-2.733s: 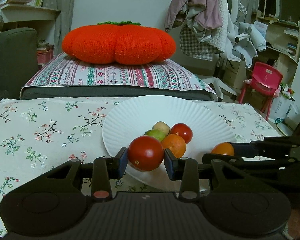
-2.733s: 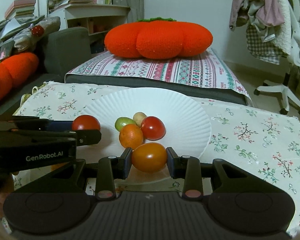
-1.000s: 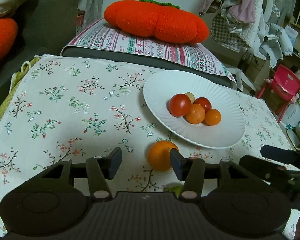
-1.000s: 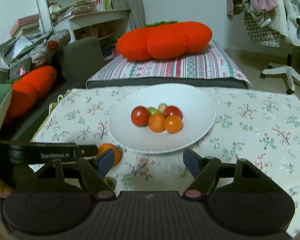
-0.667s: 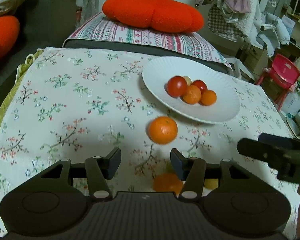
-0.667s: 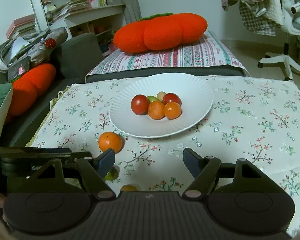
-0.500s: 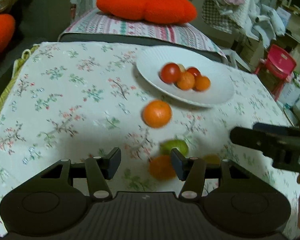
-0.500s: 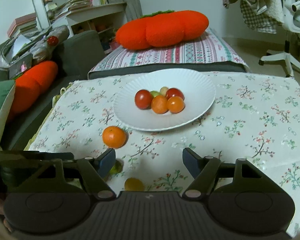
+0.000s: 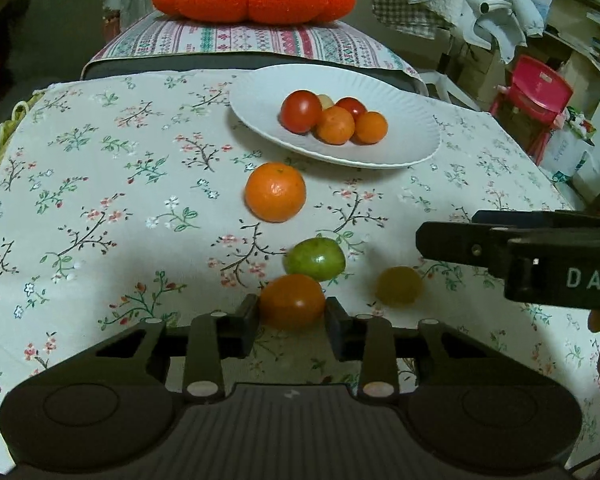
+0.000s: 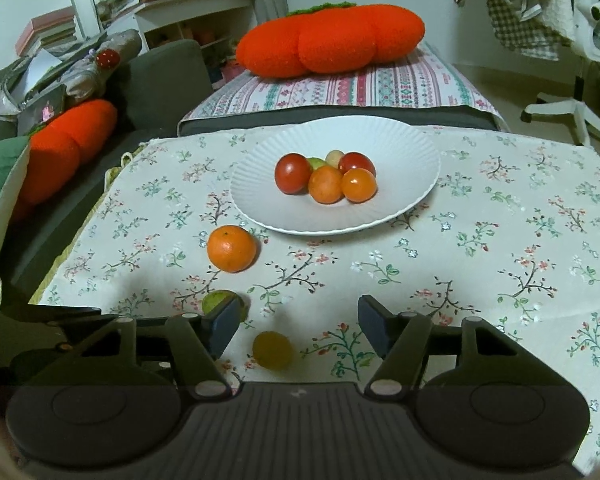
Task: Organize fruits
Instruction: 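Grasp the orange tomato with the left gripper while the right grasps the yellow-green fruit, then carry both fruits onto the white plate and open both grippers, then withdraw both grippers from the plate toward the mandarin and lime, then grasp the mandarin with the left gripper while the right grasps the green lime, then carry the mandarin and lime onto the white plate and open both grippers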
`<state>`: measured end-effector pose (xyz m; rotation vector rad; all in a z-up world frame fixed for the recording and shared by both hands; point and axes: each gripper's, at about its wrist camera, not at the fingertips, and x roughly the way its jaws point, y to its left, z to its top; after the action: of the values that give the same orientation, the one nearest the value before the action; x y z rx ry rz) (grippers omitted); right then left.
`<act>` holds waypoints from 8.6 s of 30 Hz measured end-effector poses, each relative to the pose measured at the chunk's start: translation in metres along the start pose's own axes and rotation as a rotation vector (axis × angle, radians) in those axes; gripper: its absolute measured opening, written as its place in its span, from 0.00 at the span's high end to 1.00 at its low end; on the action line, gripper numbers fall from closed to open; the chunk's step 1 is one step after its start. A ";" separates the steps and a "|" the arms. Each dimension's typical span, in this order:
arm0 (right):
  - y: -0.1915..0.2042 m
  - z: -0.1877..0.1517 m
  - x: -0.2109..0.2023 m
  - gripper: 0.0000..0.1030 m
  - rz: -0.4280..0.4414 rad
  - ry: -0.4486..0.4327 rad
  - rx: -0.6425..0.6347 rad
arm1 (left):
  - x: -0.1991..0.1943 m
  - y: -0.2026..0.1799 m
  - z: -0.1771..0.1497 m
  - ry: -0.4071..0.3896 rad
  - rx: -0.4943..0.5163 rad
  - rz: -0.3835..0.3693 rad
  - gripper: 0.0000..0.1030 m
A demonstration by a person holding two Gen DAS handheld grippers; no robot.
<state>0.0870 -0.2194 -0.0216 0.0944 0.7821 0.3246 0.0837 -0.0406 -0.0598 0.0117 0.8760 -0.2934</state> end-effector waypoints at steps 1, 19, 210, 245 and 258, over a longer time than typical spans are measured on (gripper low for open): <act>0.000 0.000 0.000 0.39 0.000 0.001 0.001 | 0.000 0.000 0.000 -0.004 0.000 0.000 0.86; 0.035 -0.020 0.029 0.67 0.039 0.132 -0.199 | -0.018 0.026 0.018 -0.086 -0.110 0.069 0.88; 0.037 0.000 0.049 0.31 0.099 0.085 -0.250 | 0.014 0.033 0.061 -0.116 -0.099 0.098 0.79; 0.054 -0.004 0.060 0.72 0.116 0.080 -0.310 | 0.014 0.030 0.062 -0.116 -0.092 0.101 0.79; 0.033 0.011 0.041 0.72 0.094 0.005 -0.226 | 0.003 0.032 0.065 -0.145 -0.112 0.089 0.79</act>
<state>0.1134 -0.1751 -0.0349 -0.0826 0.7419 0.5005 0.1425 -0.0194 -0.0235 -0.0733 0.7444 -0.1601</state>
